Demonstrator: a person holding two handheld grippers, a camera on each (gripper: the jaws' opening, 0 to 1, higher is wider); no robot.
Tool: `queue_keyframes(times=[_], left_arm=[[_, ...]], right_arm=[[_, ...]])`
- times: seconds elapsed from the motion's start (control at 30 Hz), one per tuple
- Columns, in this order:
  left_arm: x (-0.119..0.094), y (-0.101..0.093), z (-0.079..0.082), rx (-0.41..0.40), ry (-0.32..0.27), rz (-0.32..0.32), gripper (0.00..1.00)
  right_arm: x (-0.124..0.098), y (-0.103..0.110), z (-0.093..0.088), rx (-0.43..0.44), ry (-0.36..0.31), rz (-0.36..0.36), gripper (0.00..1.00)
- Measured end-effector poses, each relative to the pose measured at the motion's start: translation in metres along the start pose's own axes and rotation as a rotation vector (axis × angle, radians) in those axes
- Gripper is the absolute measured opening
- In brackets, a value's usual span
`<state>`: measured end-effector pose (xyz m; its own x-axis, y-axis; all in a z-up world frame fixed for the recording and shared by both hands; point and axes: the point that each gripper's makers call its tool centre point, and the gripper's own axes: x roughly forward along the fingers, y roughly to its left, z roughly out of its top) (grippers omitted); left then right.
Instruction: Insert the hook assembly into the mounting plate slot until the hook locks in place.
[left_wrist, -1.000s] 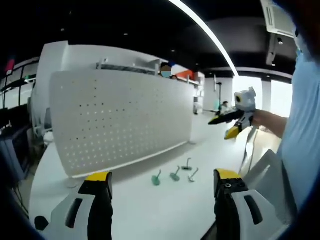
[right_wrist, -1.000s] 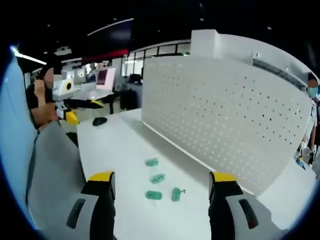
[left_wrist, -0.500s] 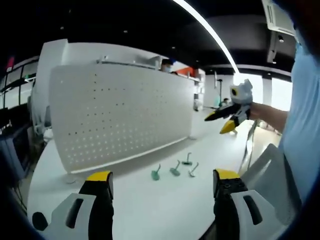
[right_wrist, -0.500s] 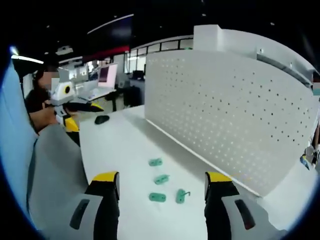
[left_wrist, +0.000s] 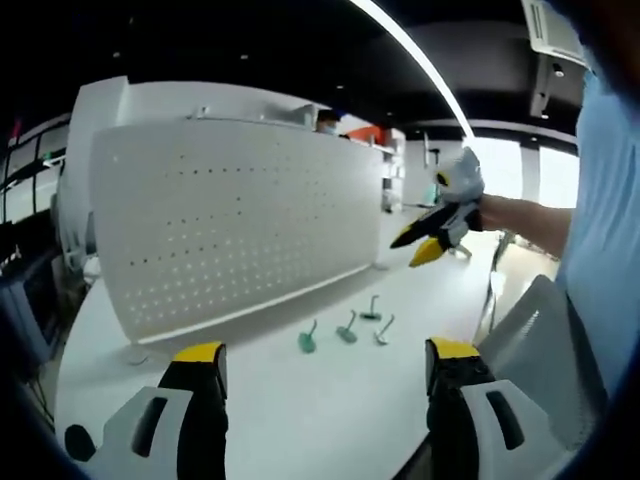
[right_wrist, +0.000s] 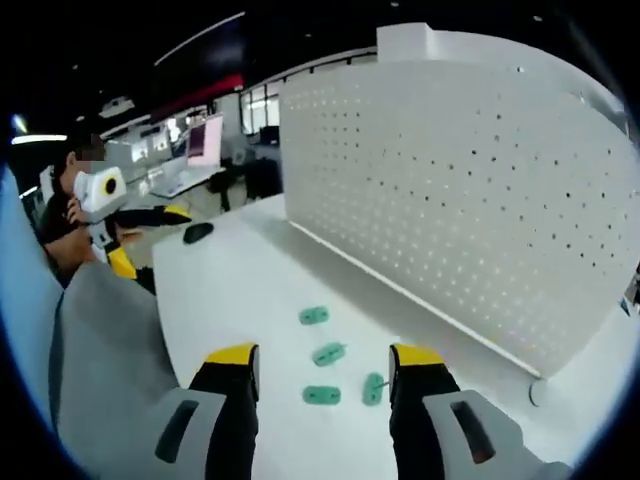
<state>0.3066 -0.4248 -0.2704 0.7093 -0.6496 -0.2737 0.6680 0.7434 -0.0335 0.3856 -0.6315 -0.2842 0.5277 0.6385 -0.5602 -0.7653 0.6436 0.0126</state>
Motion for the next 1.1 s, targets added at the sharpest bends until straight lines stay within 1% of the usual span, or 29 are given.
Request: queue_keyframes(times=[0.17, 0.53, 0.6, 0.67, 0.83, 1.1], left_arm=[[0.0, 0.0, 0.001, -0.004, -0.006, 0.002, 0.83], [0.0, 0.001, 0.0, -0.002, -0.003, 0.003, 0.83], [0.0, 0.0, -0.001, -0.002, -0.002, 0.0, 0.83], [0.001, 0.0, -0.001, 0.001, 0.002, -0.001, 0.83], [0.001, -0.001, -0.001, 0.002, 0.001, -0.003, 0.83], [0.001, -0.002, -0.001, 0.007, -0.001, -0.008, 0.82]], right_arm=[[0.01, -0.005, -0.005, 0.046, 0.027, -0.002, 0.43], [0.034, -0.01, -0.012, 0.089, 0.059, 0.01, 0.38], [0.04, -0.011, -0.016, 0.11, 0.07, 0.014, 0.37], [0.046, -0.01, -0.02, 0.106, 0.081, 0.016, 0.36], [0.058, -0.009, -0.027, 0.134, 0.107, 0.03, 0.33], [0.074, -0.014, -0.037, 0.188, 0.147, 0.021, 0.26]])
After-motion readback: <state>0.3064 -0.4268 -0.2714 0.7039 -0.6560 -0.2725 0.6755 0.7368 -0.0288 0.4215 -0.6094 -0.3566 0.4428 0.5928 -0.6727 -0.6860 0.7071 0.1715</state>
